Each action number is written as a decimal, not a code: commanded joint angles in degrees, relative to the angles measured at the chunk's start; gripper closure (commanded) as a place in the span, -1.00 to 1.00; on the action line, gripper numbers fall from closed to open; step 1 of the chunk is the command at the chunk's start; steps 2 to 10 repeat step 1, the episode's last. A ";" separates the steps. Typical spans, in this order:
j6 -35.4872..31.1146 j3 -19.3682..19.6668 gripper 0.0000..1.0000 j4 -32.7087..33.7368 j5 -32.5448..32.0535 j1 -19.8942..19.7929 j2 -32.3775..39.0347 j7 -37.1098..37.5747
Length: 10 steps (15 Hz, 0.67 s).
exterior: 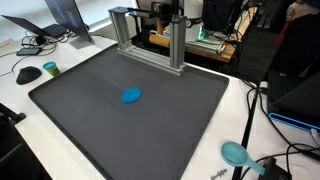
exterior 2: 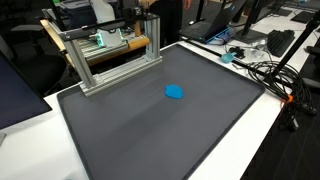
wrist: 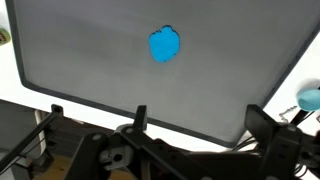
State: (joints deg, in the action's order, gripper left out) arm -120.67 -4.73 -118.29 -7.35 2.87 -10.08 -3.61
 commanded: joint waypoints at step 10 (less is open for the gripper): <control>0.17 0.26 -1.00 0.18 -0.06 0.30 0.03 0.02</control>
